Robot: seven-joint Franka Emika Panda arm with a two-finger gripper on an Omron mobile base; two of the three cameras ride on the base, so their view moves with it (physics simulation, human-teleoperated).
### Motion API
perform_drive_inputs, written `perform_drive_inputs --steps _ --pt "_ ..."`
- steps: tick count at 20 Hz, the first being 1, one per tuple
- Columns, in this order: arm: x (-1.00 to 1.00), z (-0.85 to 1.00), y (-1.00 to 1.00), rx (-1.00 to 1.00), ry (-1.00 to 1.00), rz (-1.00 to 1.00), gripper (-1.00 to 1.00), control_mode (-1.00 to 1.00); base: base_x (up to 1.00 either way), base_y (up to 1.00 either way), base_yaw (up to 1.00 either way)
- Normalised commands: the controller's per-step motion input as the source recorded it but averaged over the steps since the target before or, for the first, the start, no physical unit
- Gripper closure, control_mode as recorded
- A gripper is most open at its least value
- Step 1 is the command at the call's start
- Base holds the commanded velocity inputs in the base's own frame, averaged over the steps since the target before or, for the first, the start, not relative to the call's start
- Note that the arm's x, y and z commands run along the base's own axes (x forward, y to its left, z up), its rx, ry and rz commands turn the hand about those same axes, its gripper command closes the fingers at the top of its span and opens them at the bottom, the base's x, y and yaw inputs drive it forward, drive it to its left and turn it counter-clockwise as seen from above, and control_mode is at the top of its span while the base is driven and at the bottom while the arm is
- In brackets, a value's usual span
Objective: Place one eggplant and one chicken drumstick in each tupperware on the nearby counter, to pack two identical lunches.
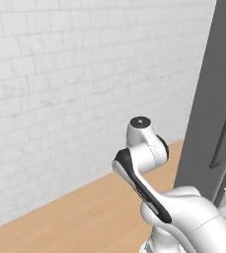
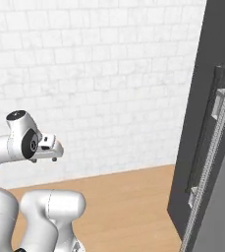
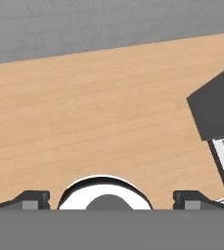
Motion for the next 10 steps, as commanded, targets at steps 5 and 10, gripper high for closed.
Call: perform_drive_inputs --steps 5,10 --pt "0.0 0.0 0.0 0.0 0.0 0.0 -1.0 1.0 0.92 0.0 -0.65" --pt "0.0 0.0 0.0 0.0 0.0 0.0 -1.0 1.0 0.47 -0.02 -0.74"
